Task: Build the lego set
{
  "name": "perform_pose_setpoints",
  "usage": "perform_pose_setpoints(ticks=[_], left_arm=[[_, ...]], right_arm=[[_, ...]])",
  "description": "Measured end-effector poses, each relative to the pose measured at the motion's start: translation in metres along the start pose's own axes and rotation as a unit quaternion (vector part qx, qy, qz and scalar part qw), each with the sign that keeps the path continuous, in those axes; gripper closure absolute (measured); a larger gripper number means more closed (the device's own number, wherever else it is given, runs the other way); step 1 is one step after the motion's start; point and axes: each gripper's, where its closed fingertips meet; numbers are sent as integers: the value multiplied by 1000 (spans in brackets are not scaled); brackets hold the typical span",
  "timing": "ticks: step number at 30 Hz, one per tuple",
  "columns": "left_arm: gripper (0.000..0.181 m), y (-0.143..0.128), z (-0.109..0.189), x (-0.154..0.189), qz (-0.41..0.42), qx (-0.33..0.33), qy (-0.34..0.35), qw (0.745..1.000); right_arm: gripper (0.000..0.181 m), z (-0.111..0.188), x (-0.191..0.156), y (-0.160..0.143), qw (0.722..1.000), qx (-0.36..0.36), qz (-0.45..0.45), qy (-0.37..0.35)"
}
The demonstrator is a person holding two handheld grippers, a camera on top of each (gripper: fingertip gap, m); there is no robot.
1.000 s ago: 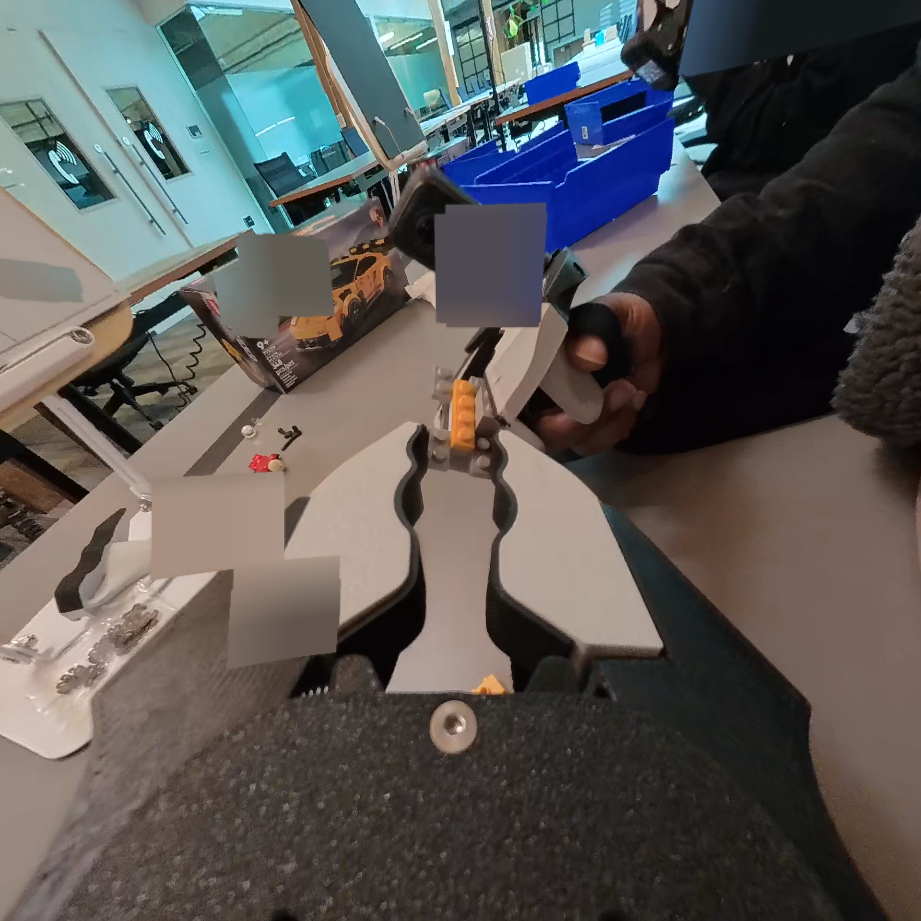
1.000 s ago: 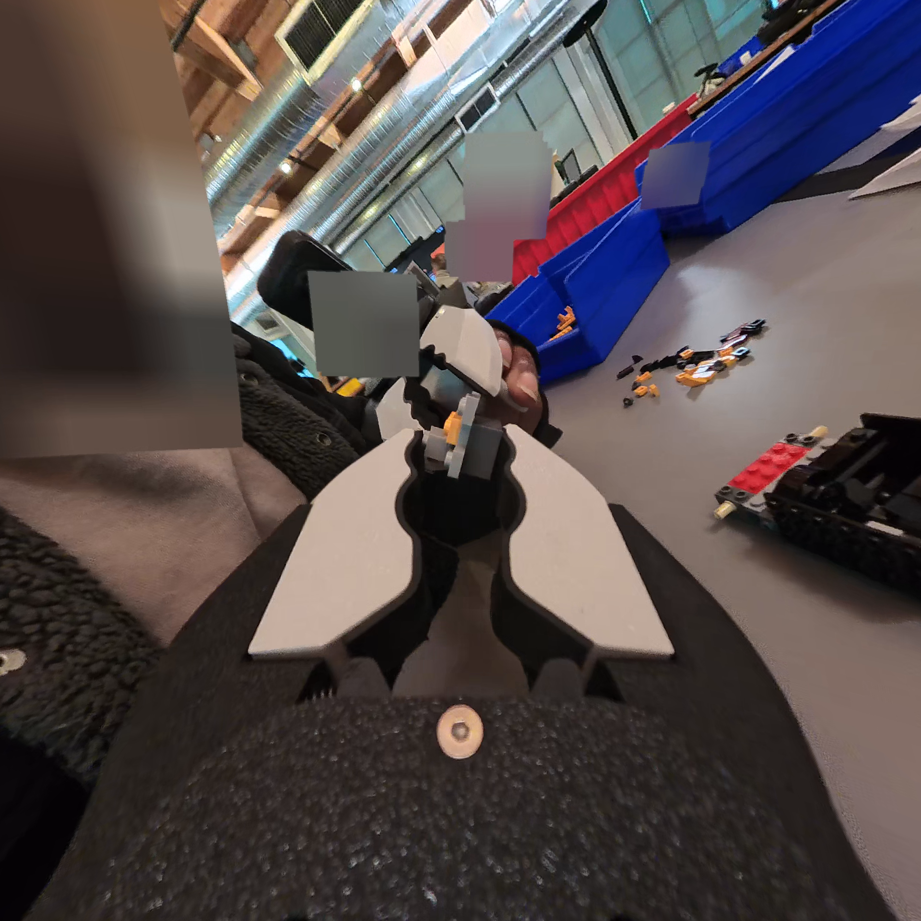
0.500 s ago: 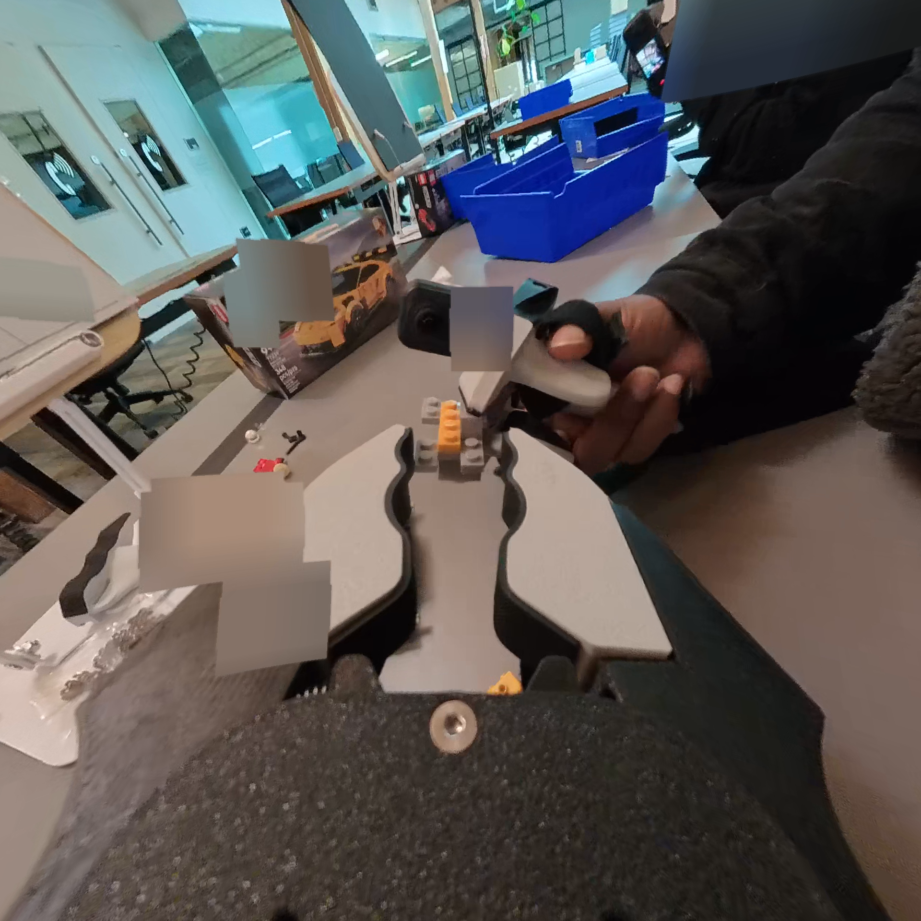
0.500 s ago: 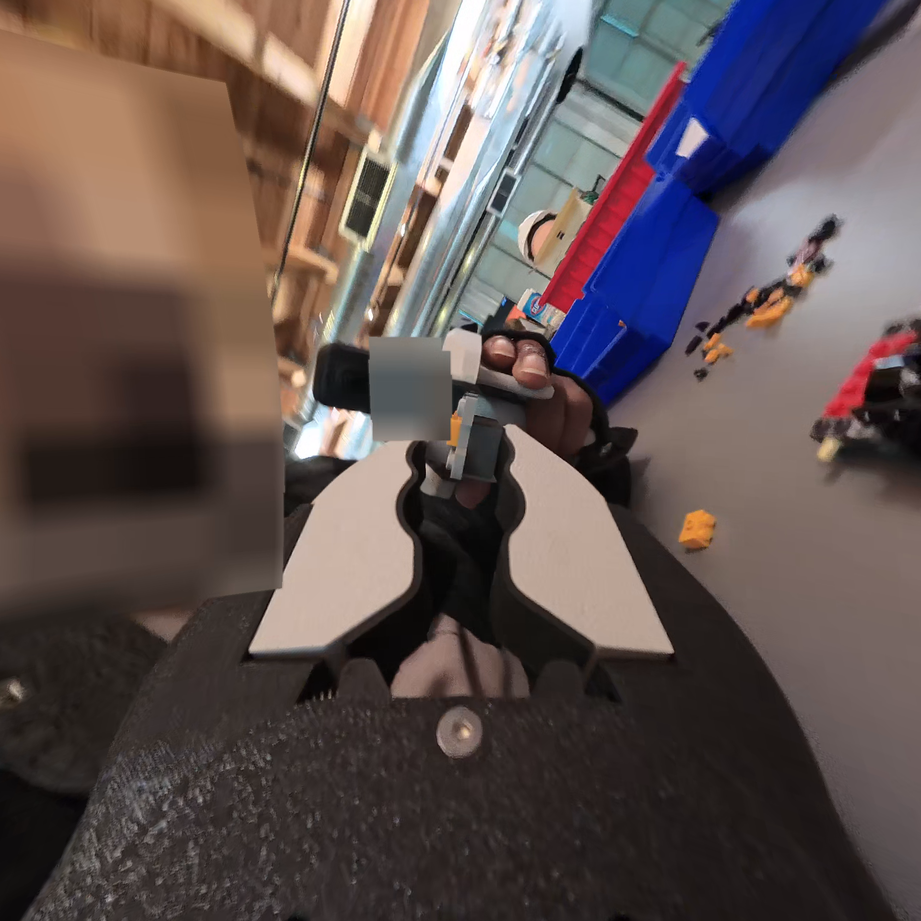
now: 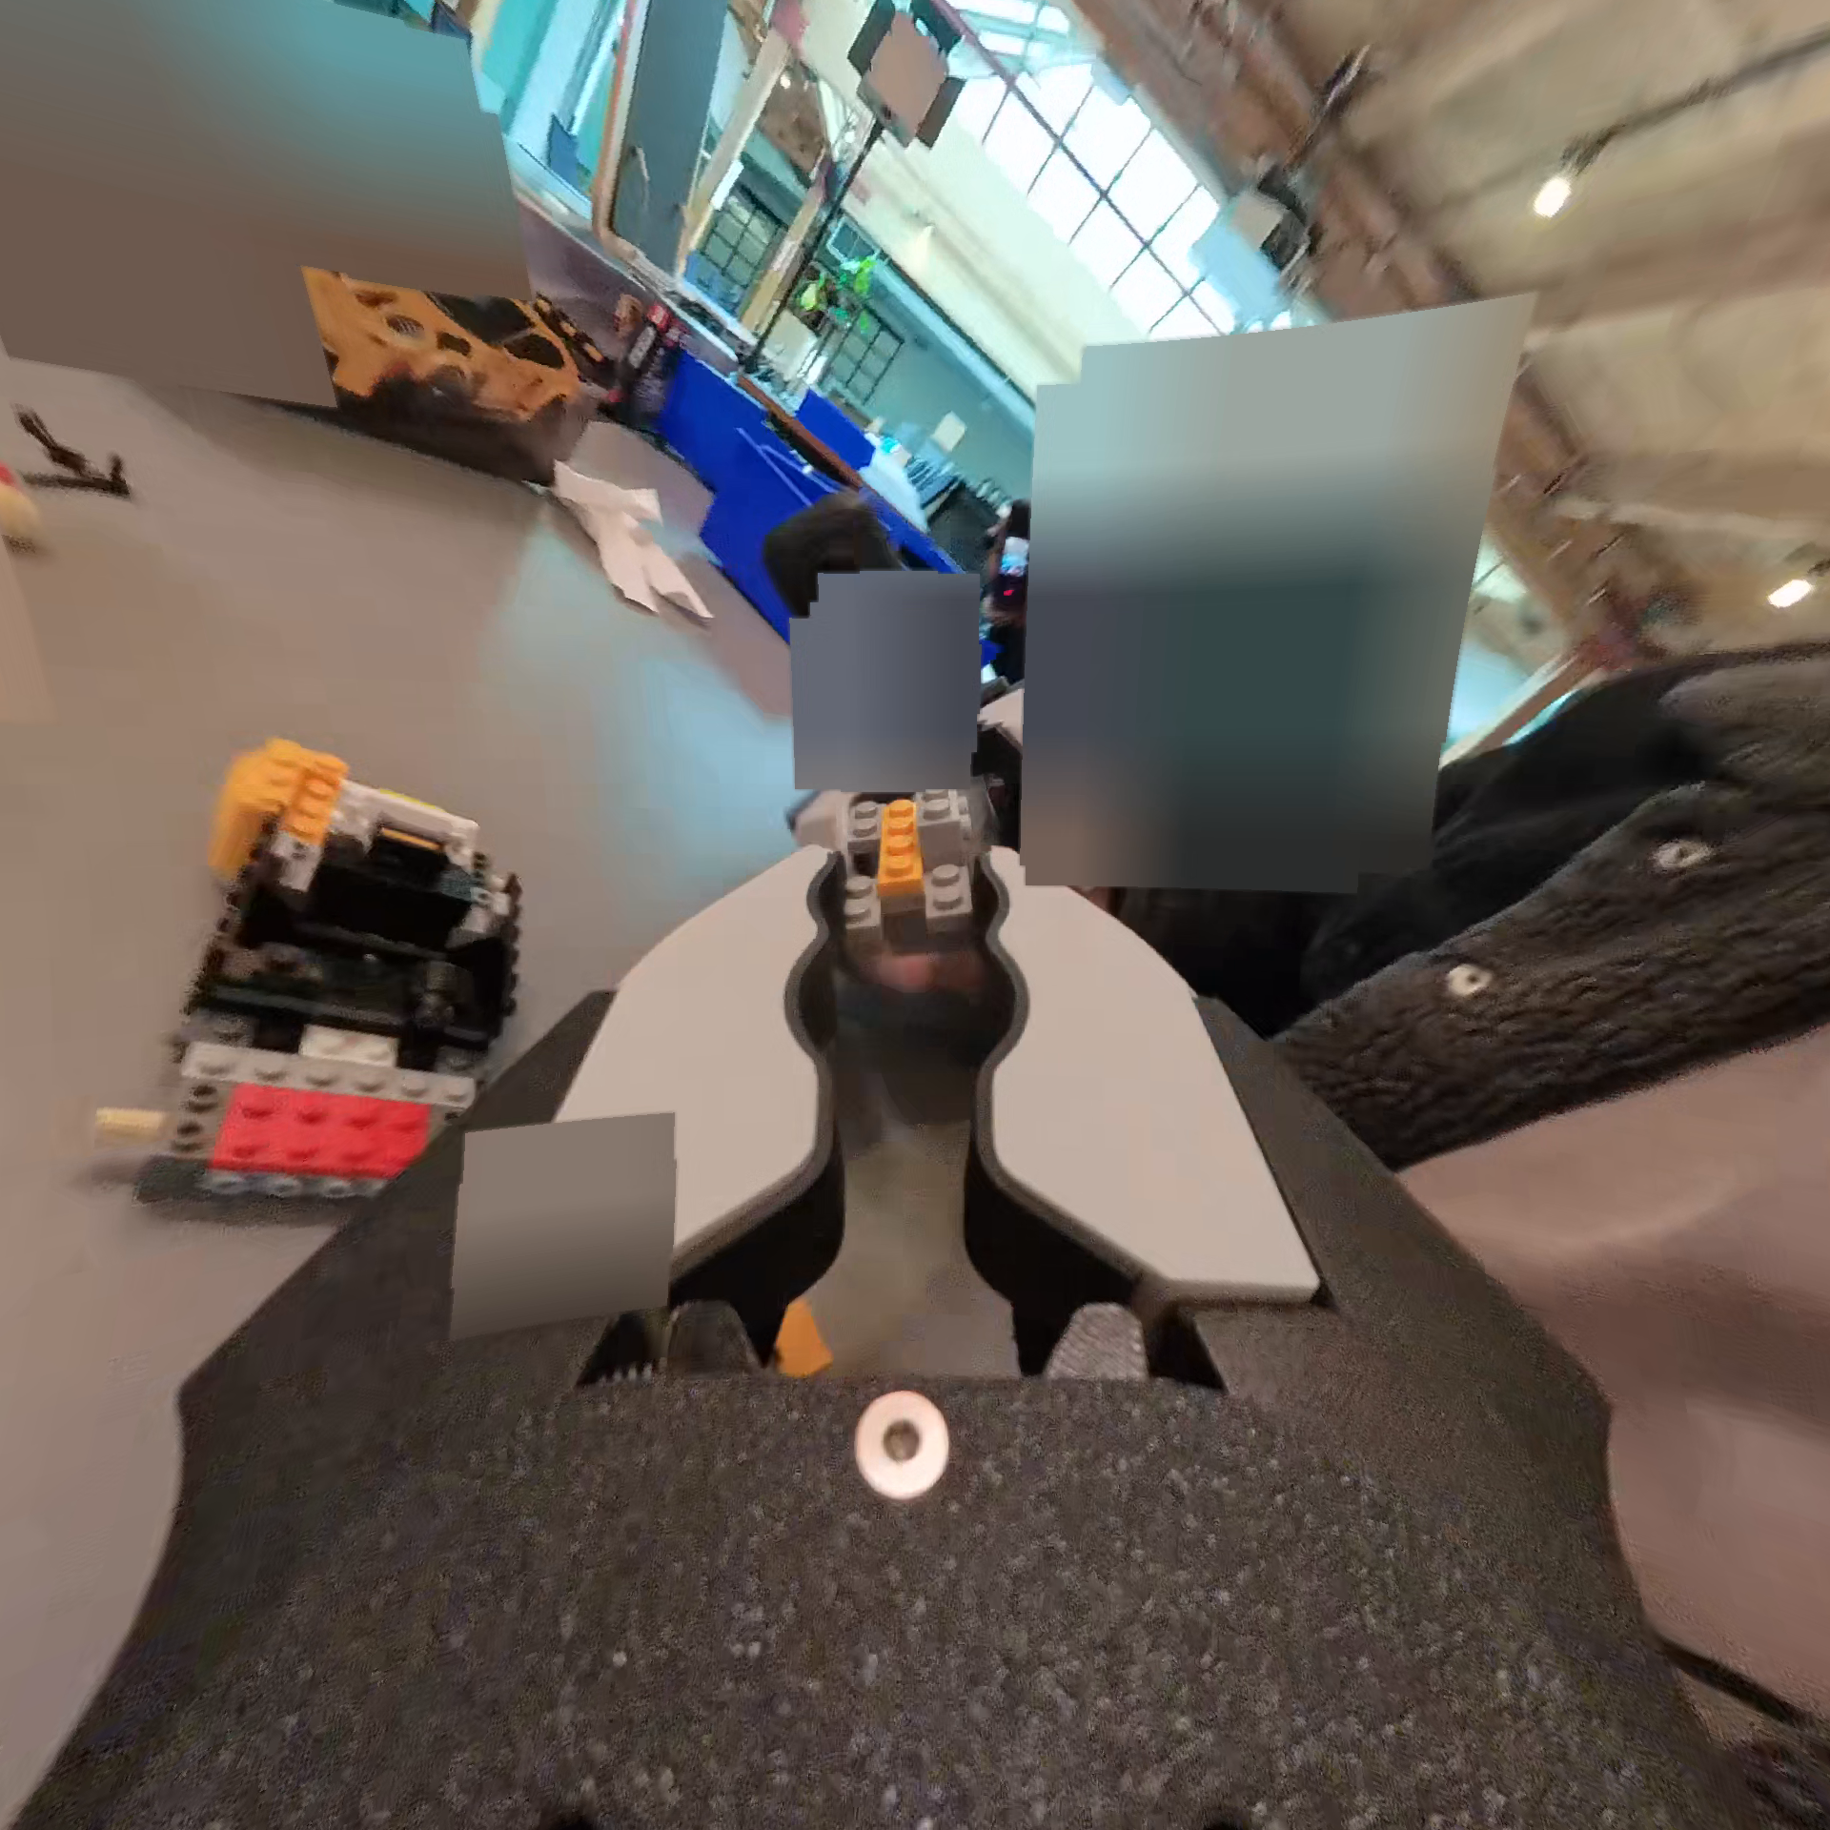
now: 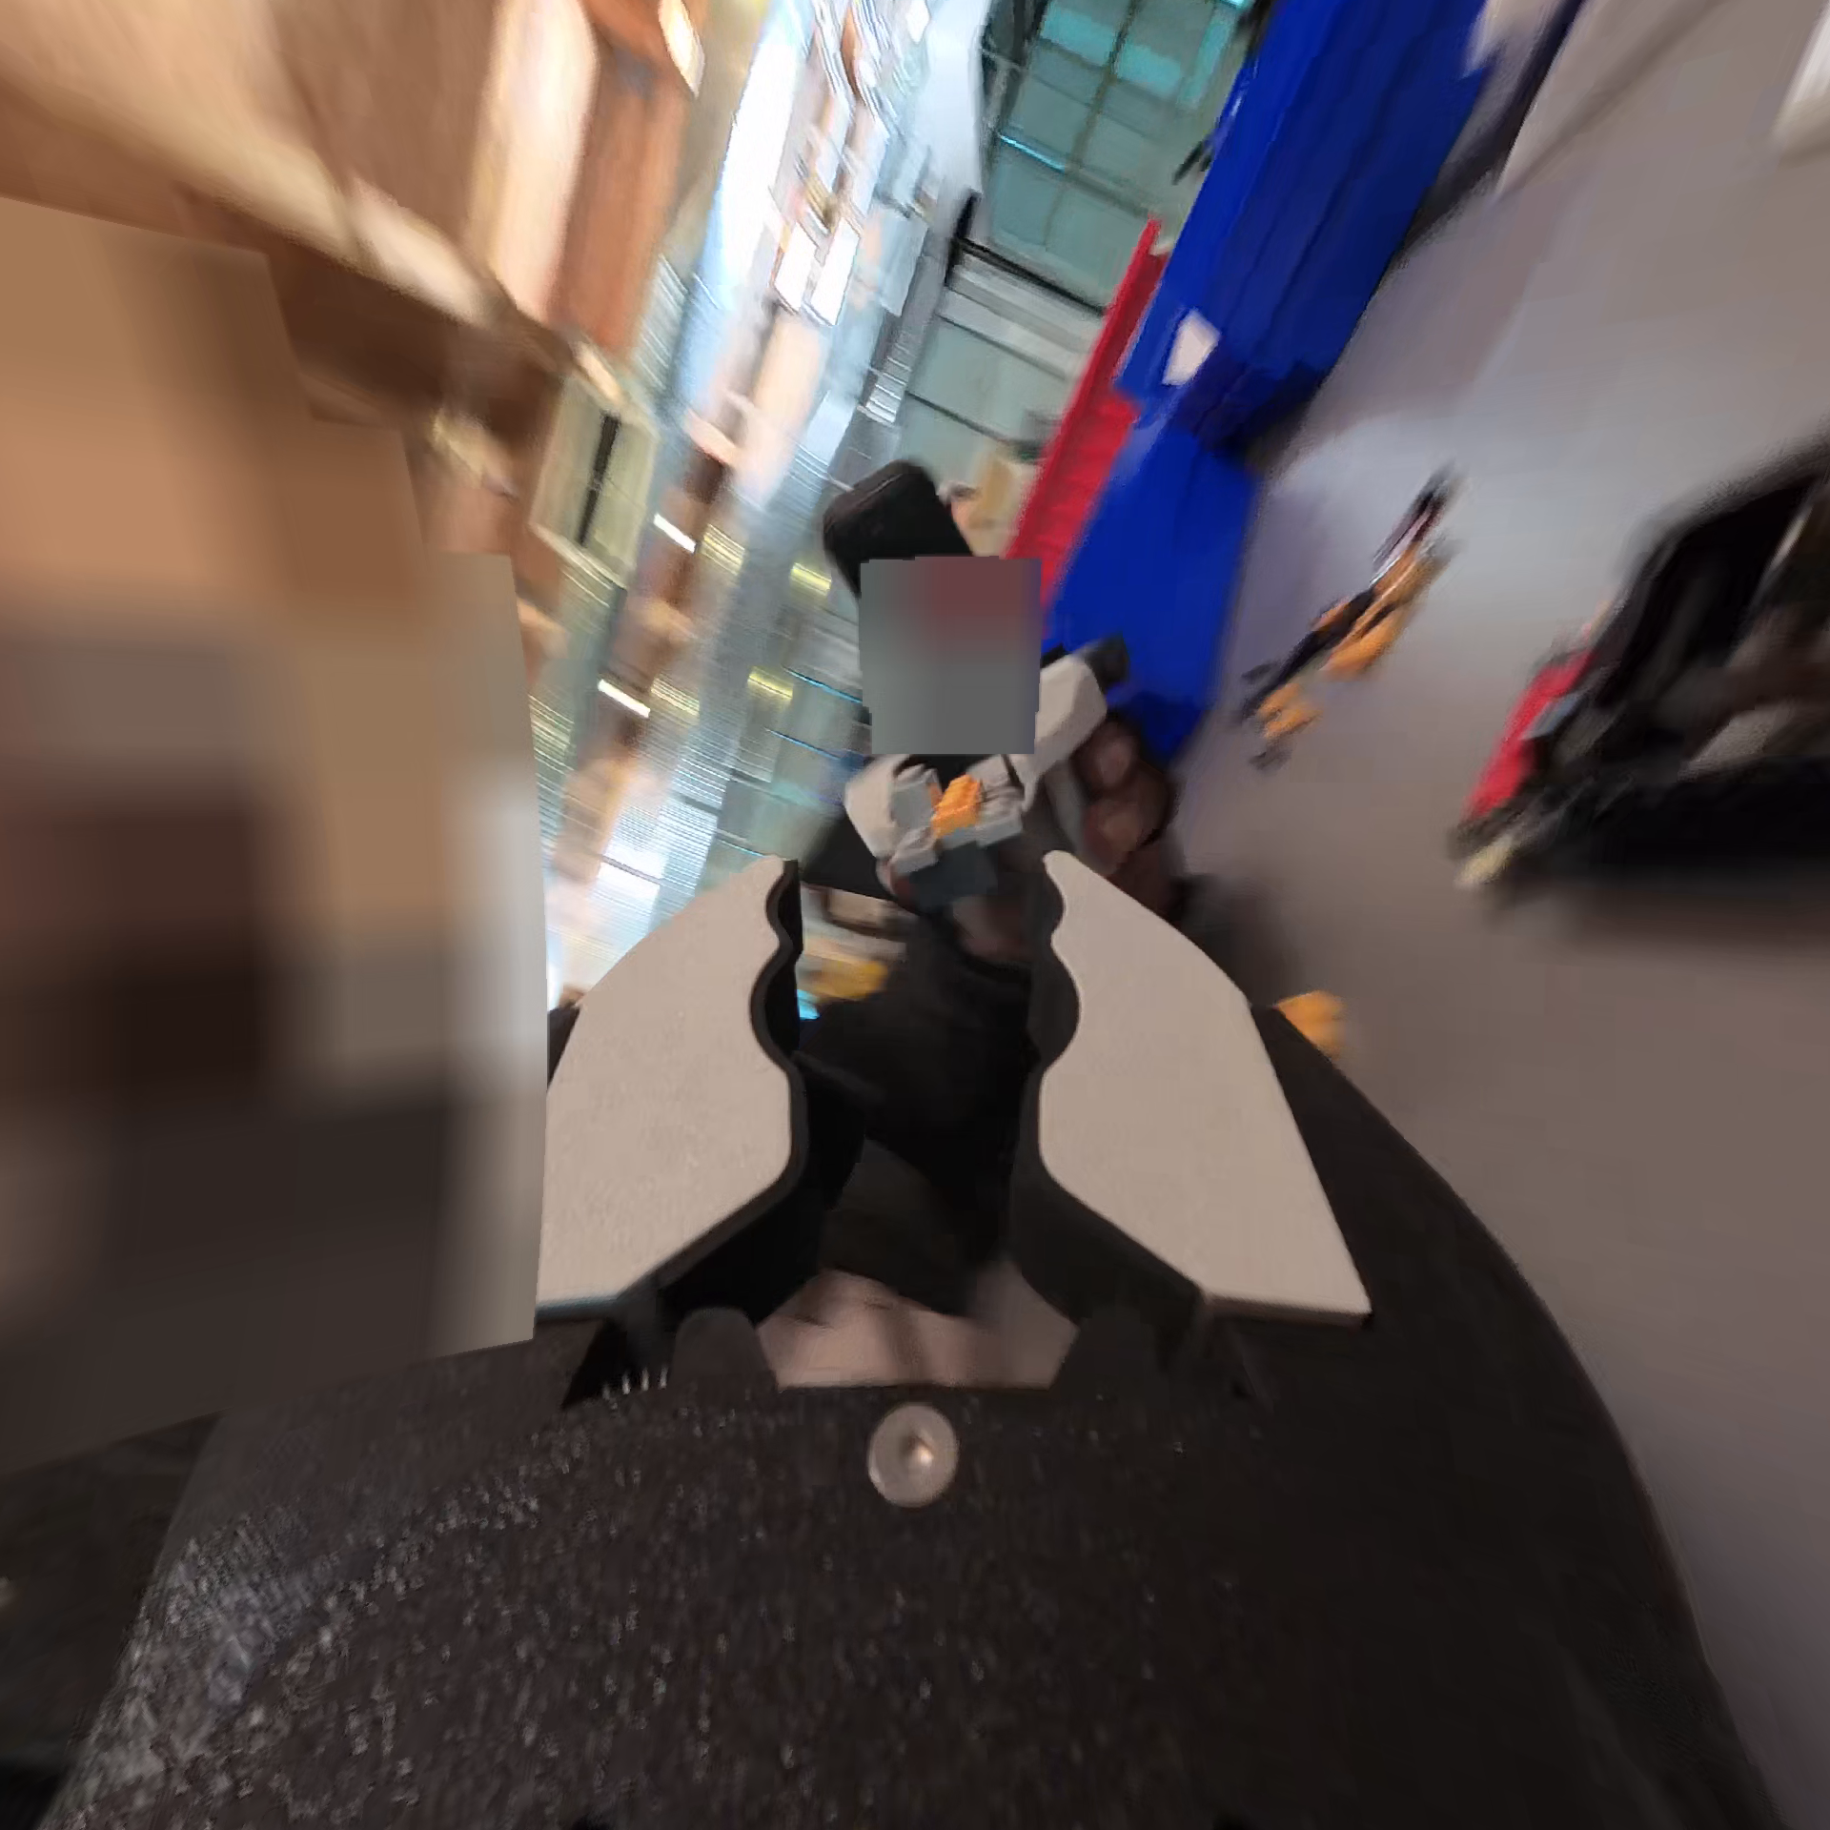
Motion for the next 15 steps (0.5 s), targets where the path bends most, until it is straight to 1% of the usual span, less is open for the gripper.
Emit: perform_pose_setpoints(ticks=[1,2,3,4,5,7,9,11,13,14,15], left_arm=[[157,0,0,0,24,-2,-12,1000],[157,-1,0,0,43,-6,-23,999],[157,-1,0,1,58,-9,-32,998],[157,-2,0,2,74,-13,-41,996],[157,-2,0,3,92,-17,-51,994],[157,-4,-1,4,121,-25,-64,990],[157,-6,-2,5,138,-34,-73,987],[157,-8,-2,9,153,-43,-87,983],[157,-11,-4,12,161,-55,-94,981],[157,-12,-4,14,165,-59,-99,980],[157,-12,-4,15,170,-61,-104,978]], right_arm=[[140,4,-2,1,997,-32,68,-28],[142,9,-2,3,984,-70,149,-67],[142,14,-1,6,958,-113,239,-114],[141,18,-1,7,921,-158,321,-155],[140,17,-3,7,883,-196,388,-178],[139,7,-10,4,819,-252,479,-189],[135,-3,-7,-3,761,-312,536,-192],[134,-10,0,-12,712,-366,569,-186],[135,-17,5,-18,681,-397,590,-176],[138,-19,7,-18,668,-408,597,-175],[144,-19,9,-19,658,-418,601,-174]])
Point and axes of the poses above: each gripper's, where its closed fingertips meet, z back along the fingers, y out of its top, x = y × z across the jaws, and after that the axes turned 14 degrees about y, right-handed
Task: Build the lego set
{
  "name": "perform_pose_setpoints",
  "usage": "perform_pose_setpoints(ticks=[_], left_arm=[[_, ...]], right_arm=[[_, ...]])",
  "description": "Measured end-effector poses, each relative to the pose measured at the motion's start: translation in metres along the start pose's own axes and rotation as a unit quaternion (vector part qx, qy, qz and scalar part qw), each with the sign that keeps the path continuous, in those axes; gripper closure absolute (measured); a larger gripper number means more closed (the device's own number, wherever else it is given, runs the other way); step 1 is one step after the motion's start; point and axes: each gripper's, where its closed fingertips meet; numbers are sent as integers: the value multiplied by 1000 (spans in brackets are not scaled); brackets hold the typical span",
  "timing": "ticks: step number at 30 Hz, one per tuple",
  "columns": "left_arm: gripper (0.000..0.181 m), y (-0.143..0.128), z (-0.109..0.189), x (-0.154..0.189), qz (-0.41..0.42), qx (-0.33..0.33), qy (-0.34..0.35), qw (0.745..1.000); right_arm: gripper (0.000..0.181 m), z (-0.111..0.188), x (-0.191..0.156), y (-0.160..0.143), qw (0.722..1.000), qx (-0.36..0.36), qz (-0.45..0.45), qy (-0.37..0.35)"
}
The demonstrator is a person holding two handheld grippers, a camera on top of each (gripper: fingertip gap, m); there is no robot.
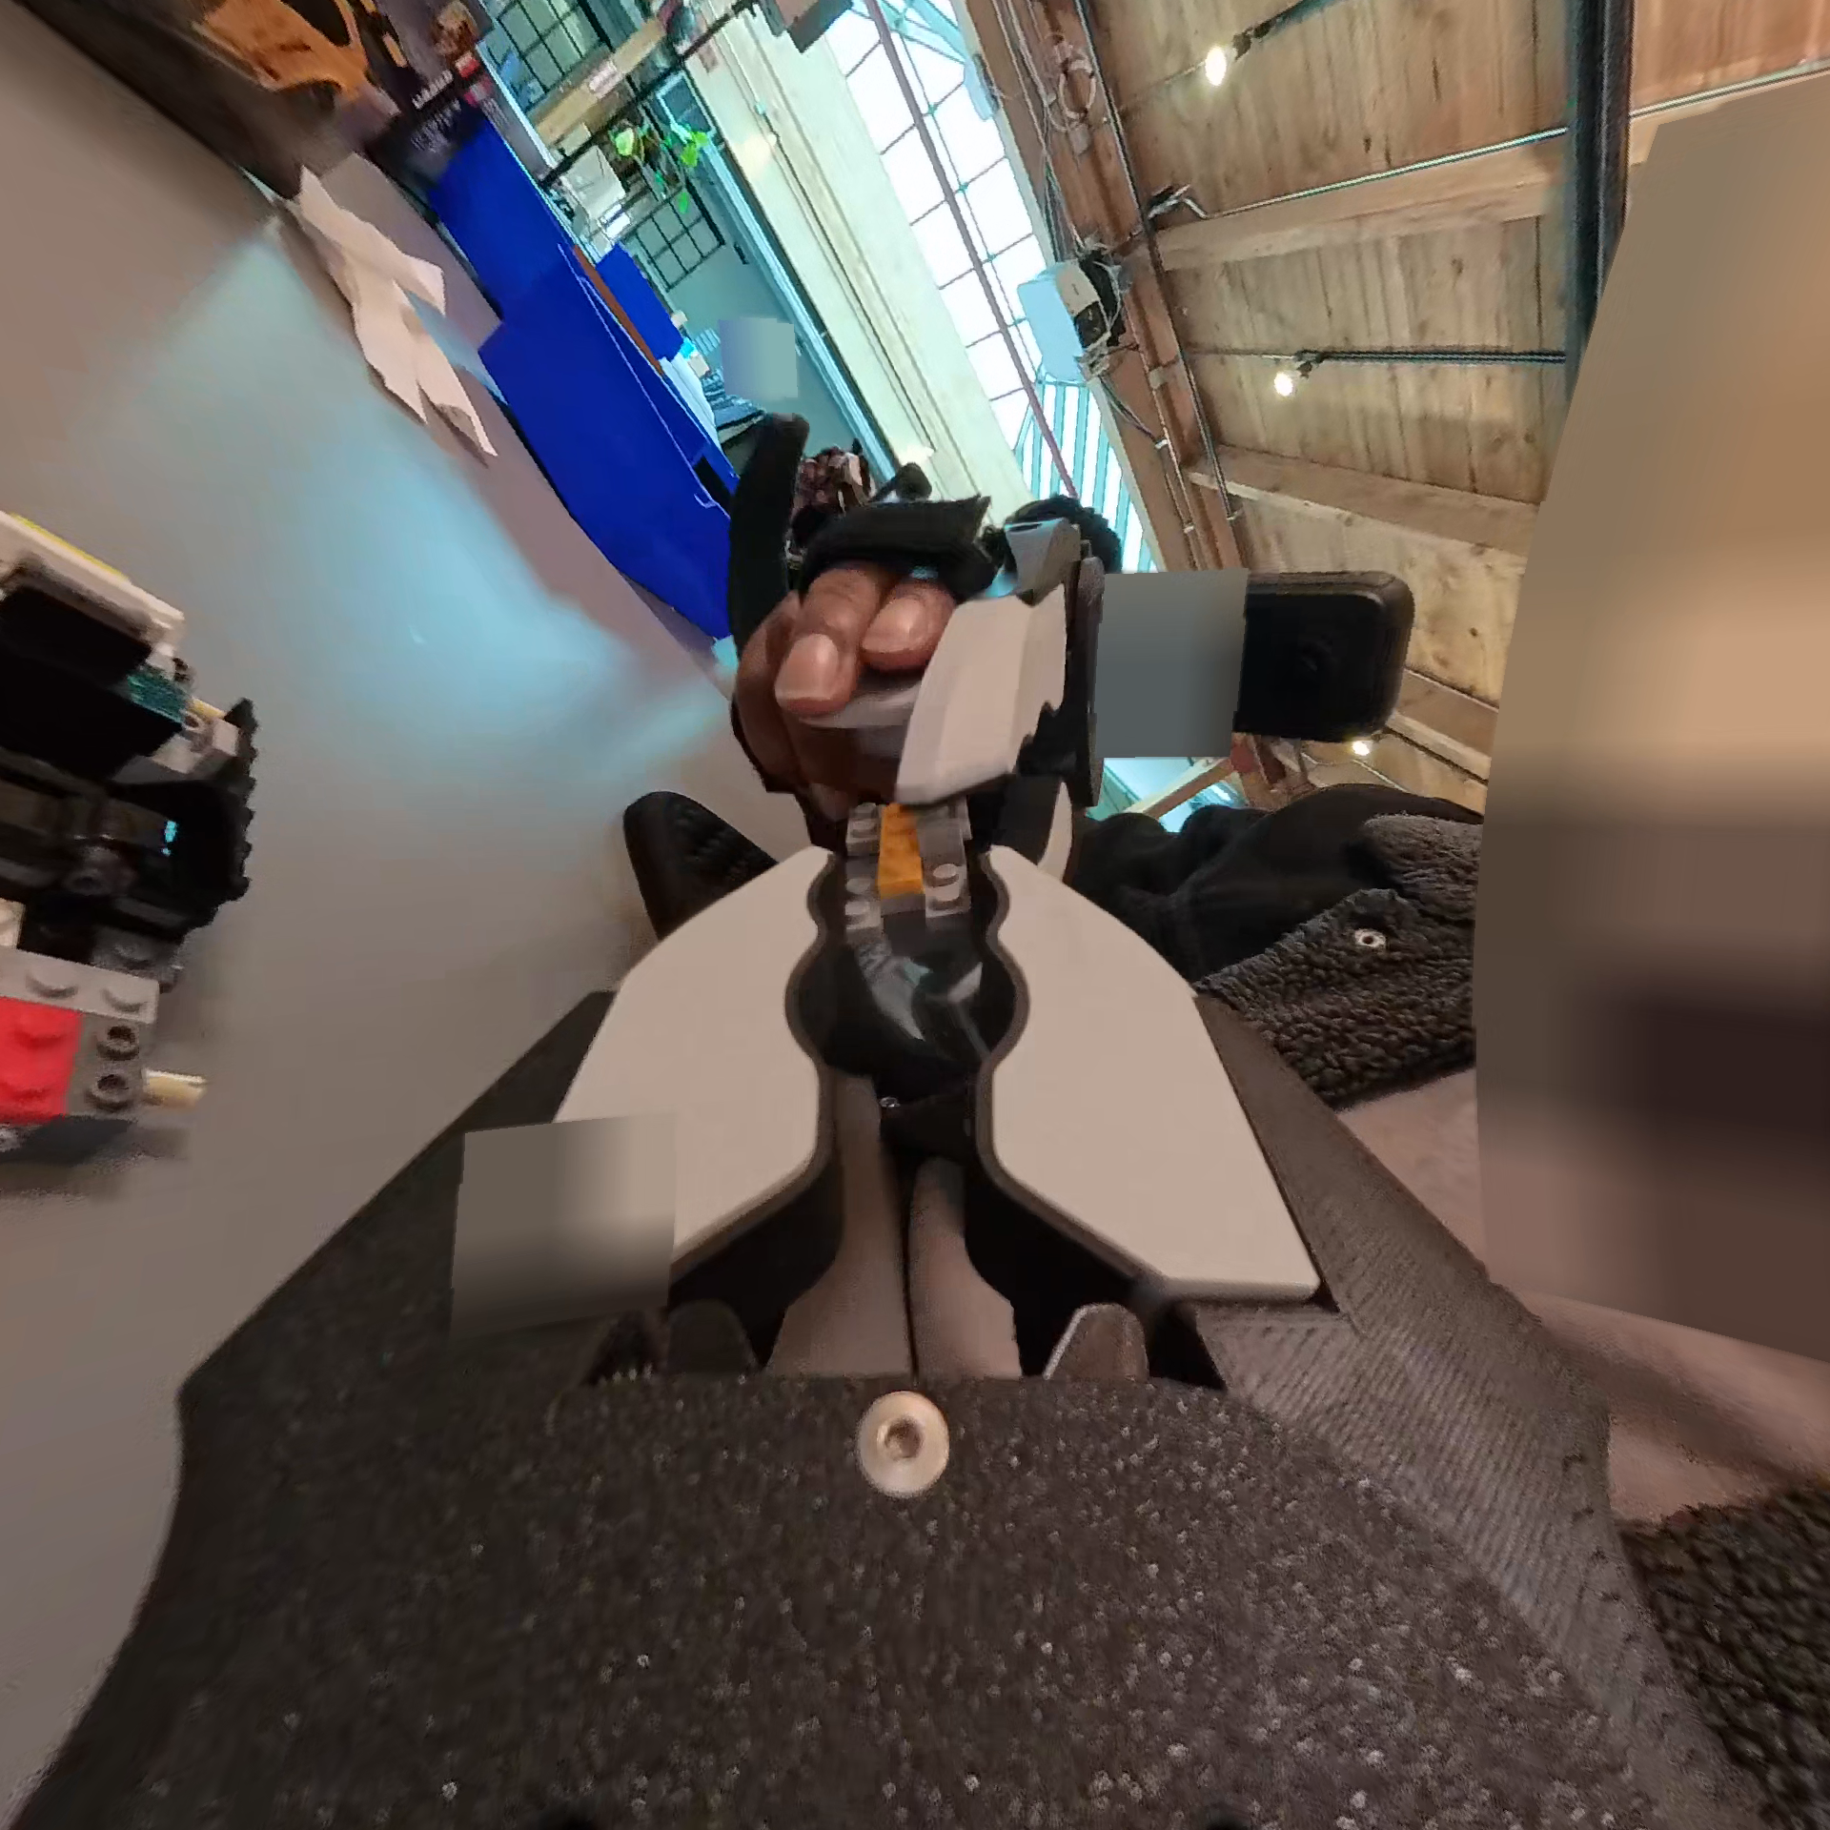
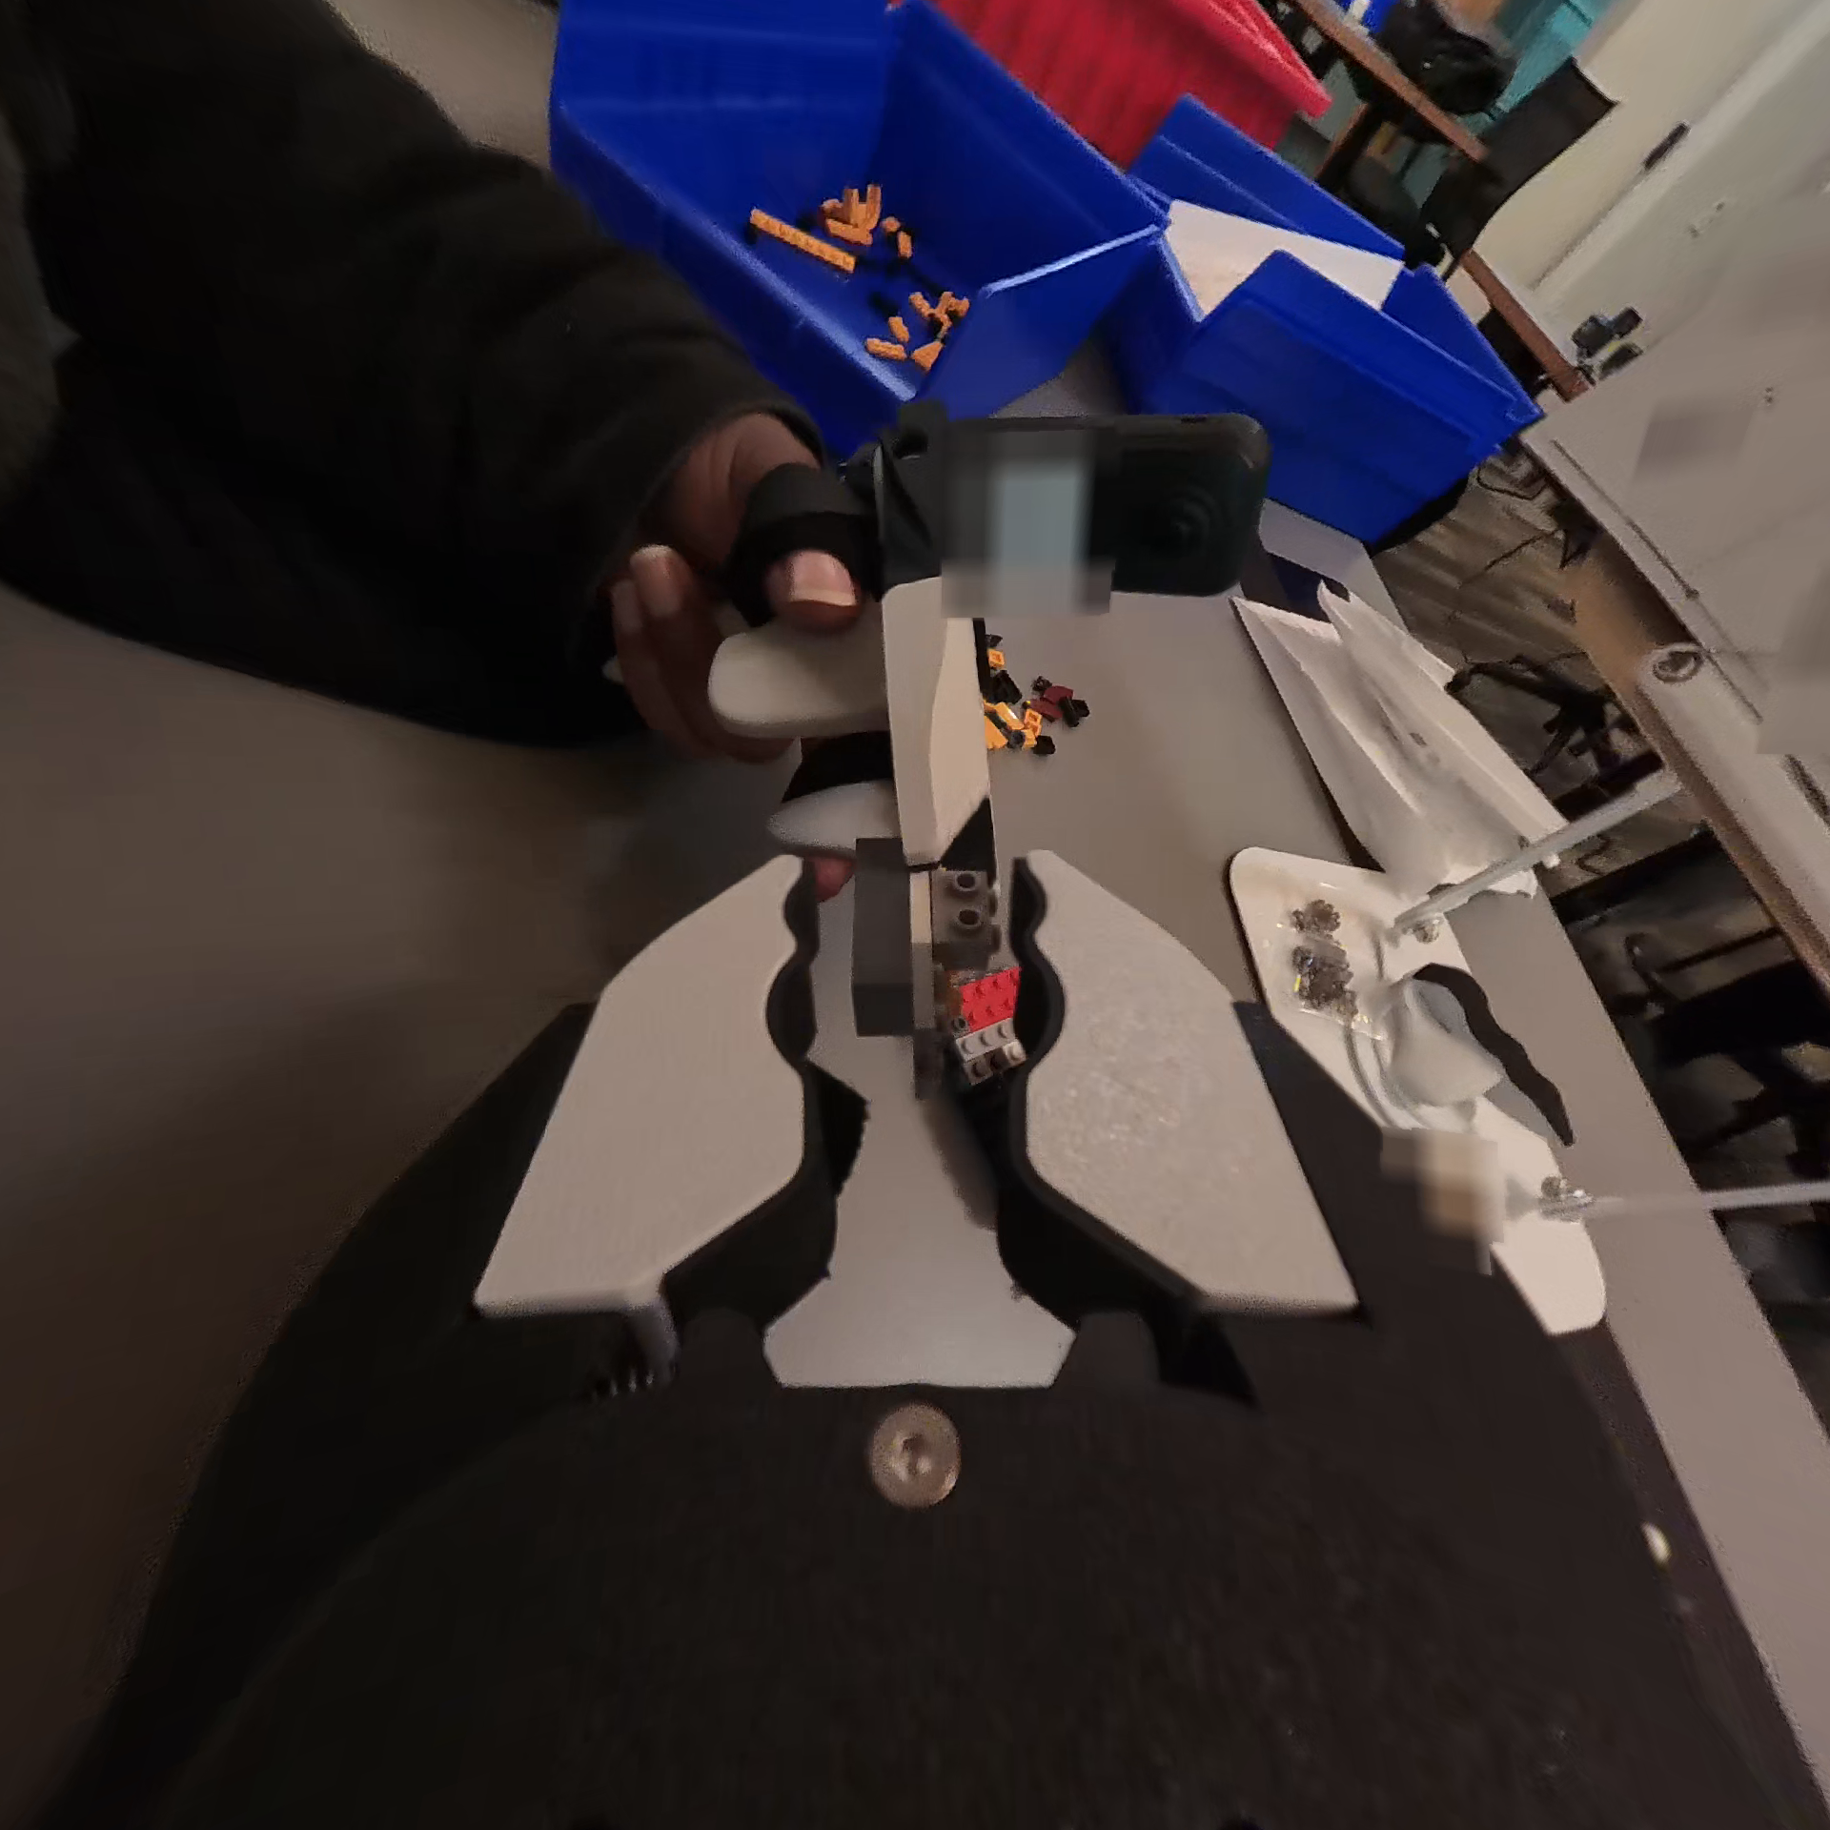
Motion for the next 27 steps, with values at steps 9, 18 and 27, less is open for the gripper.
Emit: perform_pose_setpoints(ticks=[9,18,27], left_arm=[[149,-3,0,8,13,-7,-38,999],[158,-8,-1,12,-1,-20,-45,999],[148,-11,-1,9,-2,-30,-46,998]], right_arm=[[155,2,-3,5,1000,16,-1,7],[156,2,-7,9,1000,19,19,-1],[155,5,-6,7,997,6,78,-26]])
Point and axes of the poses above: each gripper's, where its closed fingertips meet, z back along the fingers, y out of its top, x = y × z across the jaws, and after that the axes turned 14 degrees about y, right-handed
